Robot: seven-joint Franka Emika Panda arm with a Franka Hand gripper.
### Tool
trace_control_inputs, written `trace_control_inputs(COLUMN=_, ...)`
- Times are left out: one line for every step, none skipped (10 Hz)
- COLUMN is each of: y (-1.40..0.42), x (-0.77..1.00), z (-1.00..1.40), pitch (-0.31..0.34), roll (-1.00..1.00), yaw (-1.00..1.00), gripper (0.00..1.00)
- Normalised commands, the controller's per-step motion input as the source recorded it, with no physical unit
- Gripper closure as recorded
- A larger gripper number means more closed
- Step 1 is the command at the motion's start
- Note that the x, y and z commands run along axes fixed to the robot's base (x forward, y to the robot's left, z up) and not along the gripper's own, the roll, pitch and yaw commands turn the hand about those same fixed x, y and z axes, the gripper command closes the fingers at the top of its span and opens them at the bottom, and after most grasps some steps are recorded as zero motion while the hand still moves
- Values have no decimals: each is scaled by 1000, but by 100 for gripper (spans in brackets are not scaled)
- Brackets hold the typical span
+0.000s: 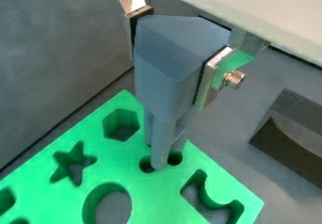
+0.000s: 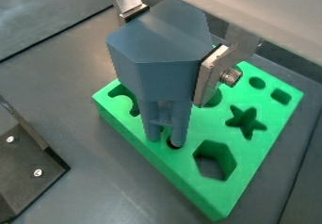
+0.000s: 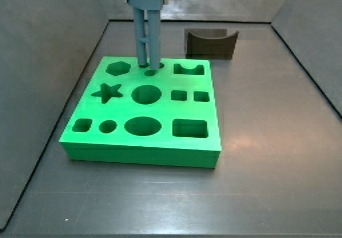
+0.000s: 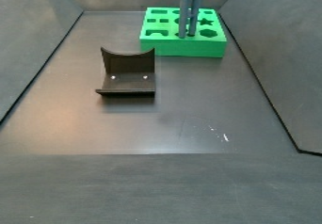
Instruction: Insert the 3 prong object.
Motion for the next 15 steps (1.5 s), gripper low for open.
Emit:
trace_control_inputs(y=-51, x=129, z=-174, pitch=39, roll=-47, yaw=-609, gripper=100)
trace_control_inputs(y=-260, x=186, z=-166, pitch=44, roll=-93, yaw=-660, gripper=100)
trace_control_inputs(y=-397, x=251, z=-26, pitch=0, roll=-79, yaw=-594, gripper=100)
trace_control_inputs(y=-360, x=291, z=0, pitch=0, roll=-113, yaw=-574, gripper=100)
trace_control_inputs(y=0, x=451, z=-234, pitch=3, roll=0, yaw=-631, gripper=100)
trace_control_inputs(y=229, x=203, z=-343, pitch=10, roll=87, yaw=-760, gripper=100)
trace_control_inputs(y=346, x=0, z=-280, pitch=0, roll=23, yaw=-657, gripper=100)
trace_control_inputs(y=426, x=-334, z=-206, pitch=0, roll=24, yaw=-386, gripper=100)
trace_control_inputs(y=229, x=-517, z=-214, pitch=0, roll=0, yaw=-214, gripper=100)
trace_control_inputs(y=86, x=-543, z=-186, pitch=-4, roll=19, yaw=-166, gripper=100)
trace_control_inputs(y=0, x=-420, z=-197, pitch=-6, roll=0, yaw=-160, gripper=100)
trace_control_inputs(y=-183, x=0, z=-277, pitch=-41, roll=-101, yaw=-351, gripper=100)
trace_control_inputs(y=-160, x=469, z=-317, pitch=-1, roll=-113, yaw=-557, gripper=100)
trace_control_inputs(y=-91, x=600, z=-326, pitch=0, roll=-94, yaw=-506, gripper=100)
trace_control_inputs(y=-17, x=617, z=-340, pitch=0, roll=-104, yaw=-514, gripper=100)
